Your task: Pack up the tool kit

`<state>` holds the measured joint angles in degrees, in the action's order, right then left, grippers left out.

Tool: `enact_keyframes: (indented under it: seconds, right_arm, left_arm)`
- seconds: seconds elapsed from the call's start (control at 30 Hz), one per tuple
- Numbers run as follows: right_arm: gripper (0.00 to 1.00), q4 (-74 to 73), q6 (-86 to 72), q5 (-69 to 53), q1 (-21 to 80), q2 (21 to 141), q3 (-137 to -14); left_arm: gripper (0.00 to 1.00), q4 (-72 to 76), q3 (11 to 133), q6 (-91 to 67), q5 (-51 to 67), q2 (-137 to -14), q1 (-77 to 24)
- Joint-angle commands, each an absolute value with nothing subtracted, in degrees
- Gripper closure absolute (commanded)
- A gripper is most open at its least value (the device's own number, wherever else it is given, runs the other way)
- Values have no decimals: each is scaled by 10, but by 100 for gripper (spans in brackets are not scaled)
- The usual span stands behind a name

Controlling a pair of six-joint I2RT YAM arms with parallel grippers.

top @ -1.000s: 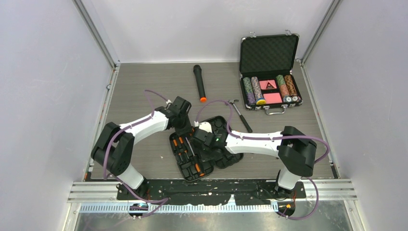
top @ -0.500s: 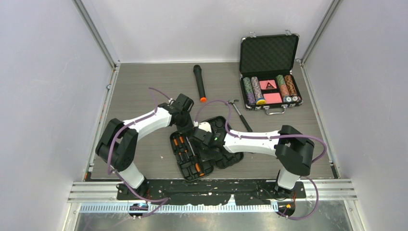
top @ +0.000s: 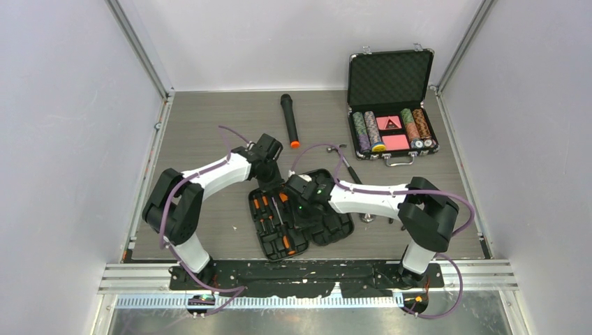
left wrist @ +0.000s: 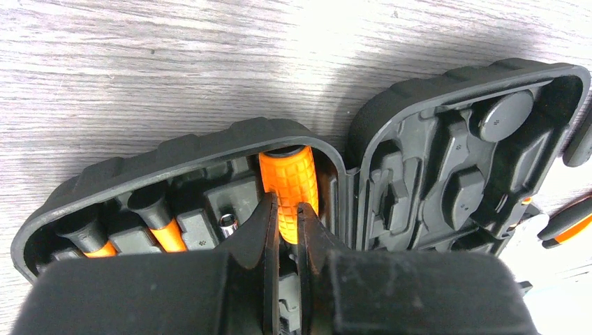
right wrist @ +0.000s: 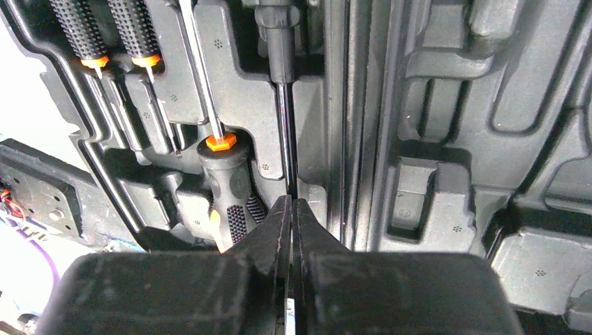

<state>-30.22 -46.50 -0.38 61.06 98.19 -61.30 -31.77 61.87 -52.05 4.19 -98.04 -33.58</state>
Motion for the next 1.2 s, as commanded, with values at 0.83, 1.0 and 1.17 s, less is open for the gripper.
enact_keyframes:
  seconds: [0.83, 1.0, 1.17]
  right_arm:
    - [95, -369, -487, 59, 634, 1168, -645]
    - [95, -389, -501, 55, 656, 1205, -663]
    - [95, -353, -513, 53, 672, 1163, -636]
  left_arm:
    - [100, -275, 535, -540, 18, -1008, -321]
    - [100, -266, 521, -542, 19, -993, -314]
    - [100, -260, 511, -534, 23, -986, -309]
